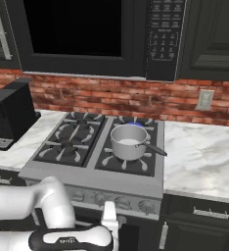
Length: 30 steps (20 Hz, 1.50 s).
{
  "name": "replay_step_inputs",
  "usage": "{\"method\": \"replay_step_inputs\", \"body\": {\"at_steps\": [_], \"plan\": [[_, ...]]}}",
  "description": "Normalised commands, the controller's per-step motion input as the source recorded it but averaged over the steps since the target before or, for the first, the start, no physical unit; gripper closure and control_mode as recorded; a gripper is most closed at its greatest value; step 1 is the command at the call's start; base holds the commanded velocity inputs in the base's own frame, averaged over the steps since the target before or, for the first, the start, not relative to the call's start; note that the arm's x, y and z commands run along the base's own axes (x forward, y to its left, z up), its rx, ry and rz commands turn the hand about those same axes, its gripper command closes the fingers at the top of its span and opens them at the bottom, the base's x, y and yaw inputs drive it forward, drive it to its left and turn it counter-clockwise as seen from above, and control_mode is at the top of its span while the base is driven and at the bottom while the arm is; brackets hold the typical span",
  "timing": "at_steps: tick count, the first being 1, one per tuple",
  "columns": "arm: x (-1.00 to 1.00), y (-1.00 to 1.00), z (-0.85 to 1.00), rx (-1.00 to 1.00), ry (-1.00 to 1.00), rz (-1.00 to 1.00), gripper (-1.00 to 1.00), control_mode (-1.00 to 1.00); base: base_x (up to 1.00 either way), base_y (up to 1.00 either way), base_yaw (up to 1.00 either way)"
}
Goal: Turn off the rear right burner of the stove.
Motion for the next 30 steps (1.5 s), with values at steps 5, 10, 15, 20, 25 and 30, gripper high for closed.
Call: {"method": "replay_step_inputs", "body": {"at_steps": [5, 10, 15, 20, 25, 30], "plan": [[0.1, -0.26, -0.06, 0.0, 0.0, 0.0, -1.0, -1.0, 0.0, 0.0, 0.0], [0.11, -0.01, -0.17, 0.0, 0.0, 0.0, -1.0, -1.0, 0.0, 0.0, 0.0], [0.07, 0.0, -0.13, 0.0, 0.0, -0.01, -1.0, -1.0, 0.0, 0.0, 0.0], [0.11, 0.0, -0.12, 0.0, 0.0, -0.02, -1.0, -1.0, 0.0, 0.0, 0.0], [0.13, 0.0, -0.18, 0.0, 0.0, -0.04, -1.0, -1.0, 0.0, 0.0, 0.0], [0.17, 0.0, -0.2, 0.0, 0.0, -0.04, -1.0, -1.0, 0.0, 0.0, 0.0]]}}
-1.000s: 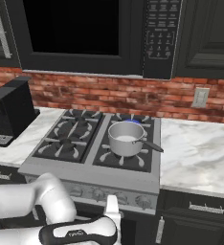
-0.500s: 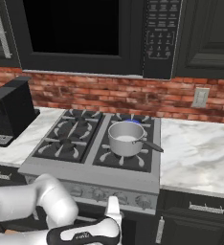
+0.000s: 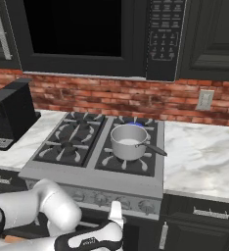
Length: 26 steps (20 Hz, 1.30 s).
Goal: Turn off the rear right burner of the stove.
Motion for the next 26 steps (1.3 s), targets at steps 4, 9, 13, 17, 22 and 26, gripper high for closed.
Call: {"method": "replay_step_inputs", "body": {"at_steps": [4, 9, 13, 17, 22, 26], "plan": [[0.23, 0.0, -0.25, 0.0, 0.0, -0.04, -1.0, -1.0, 0.0, 0.0, 0.0], [0.18, -0.02, -0.27, 0.0, 0.0, -0.03, -1.0, -1.0, 0.0, 0.0, 0.0], [0.2, -0.15, -0.3, 0.0, 0.0, -0.02, -1.0, -1.0, 0.0, 0.0, 0.0], [0.08, -0.08, -0.19, 0.0, 0.0, -0.01, -1.0, -1.0, 0.0, 0.0, 0.0], [0.06, -0.09, -0.15, 0.0, 0.0, -0.01, -1.0, -1.0, 0.0, 0.0, 0.0], [0.09, -0.07, -0.25, 0.0, 0.0, 0.0, -1.0, -1.0, 0.0, 0.0, 0.0]]}}
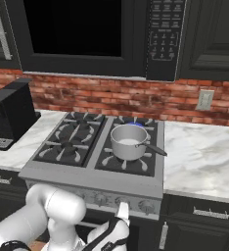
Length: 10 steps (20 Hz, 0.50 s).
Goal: Turn off the rear right burner of the stove.
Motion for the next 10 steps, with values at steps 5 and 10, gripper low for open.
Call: {"method": "replay_step_inputs", "body": {"at_steps": [5, 10], "plan": [[0.26, -0.09, -0.12, 0.0, 0.0, 0.0, -1.0, -1.0, 0.0, 0.0, 0.0], [0.25, -0.08, -0.06, 0.0, 0.0, 0.0, -1.0, -1.0, 0.0, 0.0, 0.0]]}}
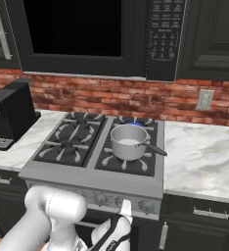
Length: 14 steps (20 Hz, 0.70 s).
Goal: Turn off the rear right burner of the stove.
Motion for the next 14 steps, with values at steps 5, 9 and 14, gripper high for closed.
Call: {"method": "replay_step_inputs", "body": {"at_steps": [5, 9, 14], "plan": [[0.16, -0.07, -0.17, 0.0, 0.0, 0.0, -1.0, -1.0, 0.0, 0.0, 0.0], [0.12, 0.0, -0.24, 0.0, 0.0, 0.0, -1.0, -1.0, 0.0, 0.0, 0.0], [0.26, 0.0, -0.17, 0.0, 0.0, 0.0, -1.0, -1.0, 0.0, 0.0, 0.0]]}}
